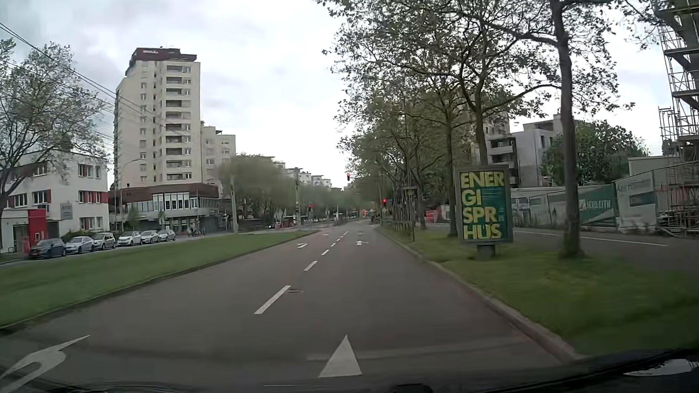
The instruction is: Follow the waypoints while adhering to traffic rules and regulations
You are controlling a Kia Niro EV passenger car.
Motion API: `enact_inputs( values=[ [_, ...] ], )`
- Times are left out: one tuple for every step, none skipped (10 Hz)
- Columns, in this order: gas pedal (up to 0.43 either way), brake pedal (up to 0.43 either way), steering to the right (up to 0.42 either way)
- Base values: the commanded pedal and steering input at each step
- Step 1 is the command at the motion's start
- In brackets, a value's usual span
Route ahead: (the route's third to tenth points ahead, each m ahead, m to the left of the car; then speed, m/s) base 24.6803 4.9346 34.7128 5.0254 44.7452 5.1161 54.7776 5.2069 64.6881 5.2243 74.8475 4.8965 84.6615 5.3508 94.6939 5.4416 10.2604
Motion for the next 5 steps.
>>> enact_inputs(
  values=[
    [0.0,0.0,-0.007],
    [0.0,0.0,-0.007],
    [0.0,0.0,-0.007],
    [0.0,0.012,-0.006],
    [0.0,0.049,-0.005]
  ],
)
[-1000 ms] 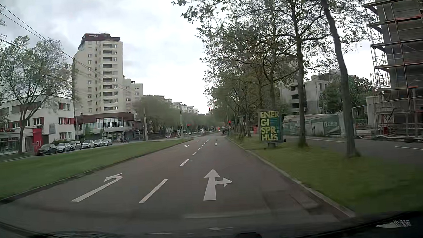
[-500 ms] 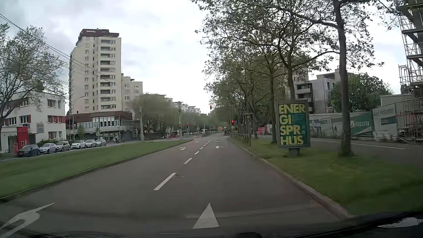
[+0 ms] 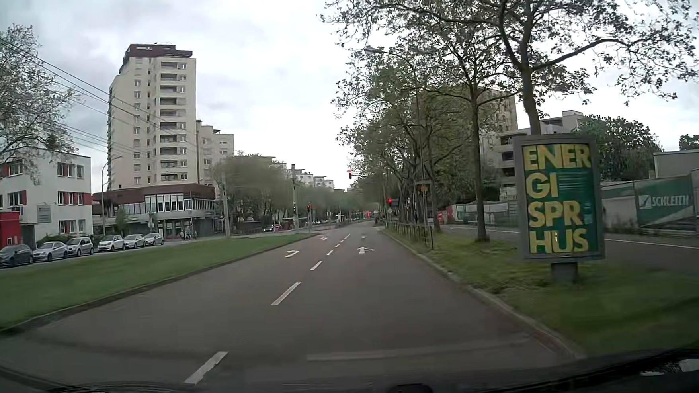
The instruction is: Follow the waypoints while adhering to traffic rules and regulations
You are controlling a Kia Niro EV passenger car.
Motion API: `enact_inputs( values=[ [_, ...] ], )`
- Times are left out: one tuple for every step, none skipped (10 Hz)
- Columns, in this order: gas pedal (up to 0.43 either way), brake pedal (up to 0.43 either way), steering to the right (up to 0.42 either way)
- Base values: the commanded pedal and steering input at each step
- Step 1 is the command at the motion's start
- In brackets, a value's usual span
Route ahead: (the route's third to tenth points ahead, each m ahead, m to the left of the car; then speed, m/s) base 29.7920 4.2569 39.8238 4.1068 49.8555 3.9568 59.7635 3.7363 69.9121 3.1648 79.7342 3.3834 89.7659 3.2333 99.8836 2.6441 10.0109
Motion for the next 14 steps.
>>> enact_inputs(
  values=[
    [0.0,0.079,-0.004],
    [0.0,0.098,-0.004],
    [0.0,0.128,-0.004],
    [0.0,0.14,-0.002],
    [0.0,0.159,-0.002],
    [0.0,0.165,-0.002],
    [0.0,0.171,-0.002],
    [0.0,0.183,-0.002],
    [0.0,0.189,-0.002],
    [0.0,0.195,-0.002],
    [0.0,0.195,-0.001],
    [0.0,0.195,0.001],
    [0.0,0.195,0.001],
    [0.0,0.195,0.0]
  ],
)
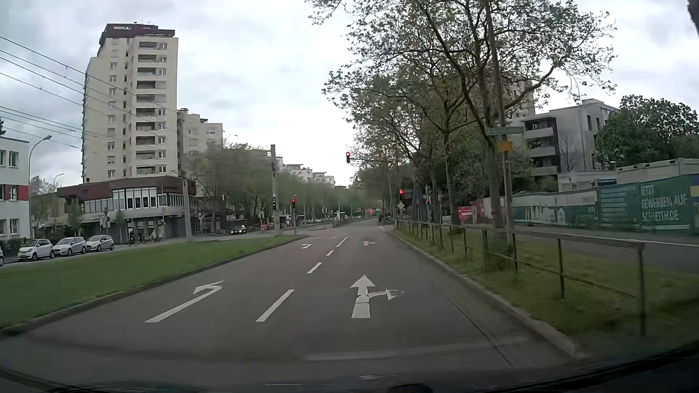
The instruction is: Follow the waypoints while adhering to traffic rules and regulations
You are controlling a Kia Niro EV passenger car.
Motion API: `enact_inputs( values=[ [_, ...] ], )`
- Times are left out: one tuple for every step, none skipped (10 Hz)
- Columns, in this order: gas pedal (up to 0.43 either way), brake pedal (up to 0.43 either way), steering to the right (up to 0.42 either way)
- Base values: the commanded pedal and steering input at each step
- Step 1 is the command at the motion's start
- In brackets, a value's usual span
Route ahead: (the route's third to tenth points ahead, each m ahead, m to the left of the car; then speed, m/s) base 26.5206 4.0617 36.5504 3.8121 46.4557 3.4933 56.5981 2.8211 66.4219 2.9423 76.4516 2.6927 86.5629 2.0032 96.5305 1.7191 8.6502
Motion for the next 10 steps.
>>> enact_inputs(
  values=[
    [0.0,0.189,-0.001],
    [0.0,0.195,-0.001],
    [0.0,0.189,-0.001],
    [0.0,0.183,-0.001],
    [0.0,0.171,0.0],
    [0.0,0.171,0.001],
    [0.0,0.177,0.001],
    [0.0,0.171,0.0],
    [0.0,0.177,0.0],
    [0.0,0.183,0.001]
  ],
)
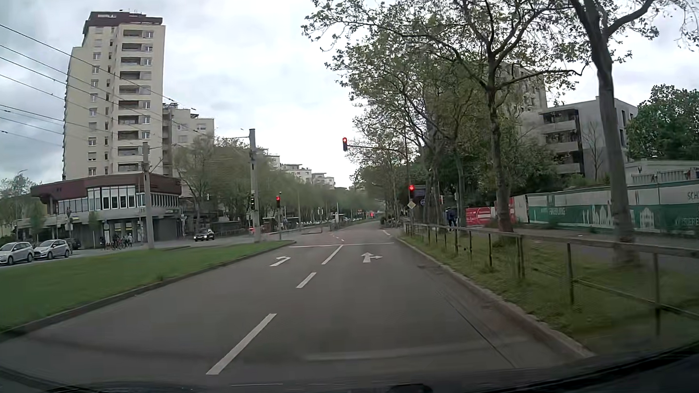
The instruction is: Follow the waypoints while adhering to traffic rules and regulations
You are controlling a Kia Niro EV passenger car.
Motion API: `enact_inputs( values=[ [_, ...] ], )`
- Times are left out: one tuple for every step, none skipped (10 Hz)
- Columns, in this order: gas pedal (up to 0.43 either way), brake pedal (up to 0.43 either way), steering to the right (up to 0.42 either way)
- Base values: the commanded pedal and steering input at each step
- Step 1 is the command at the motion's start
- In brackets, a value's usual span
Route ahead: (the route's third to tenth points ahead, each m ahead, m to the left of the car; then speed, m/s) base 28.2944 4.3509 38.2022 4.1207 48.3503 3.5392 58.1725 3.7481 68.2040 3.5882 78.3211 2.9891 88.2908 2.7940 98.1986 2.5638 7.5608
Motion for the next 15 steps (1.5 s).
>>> enact_inputs(
  values=[
    [0.0,0.177,0.0],
    [0.0,0.183,-0.001],
    [0.0,0.183,-0.001],
    [0.0,0.183,0.0],
    [0.0,0.189,0.0],
    [0.0,0.195,0.0],
    [0.0,0.201,0.0],
    [0.0,0.207,0.0],
    [0.0,0.213,0.0],
    [0.0,0.213,0.001],
    [0.0,0.22,0.003],
    [0.0,0.22,0.006],
    [0.0,0.22,0.007],
    [0.0,0.22,0.008],
    [0.0,0.213,0.009]
  ],
)
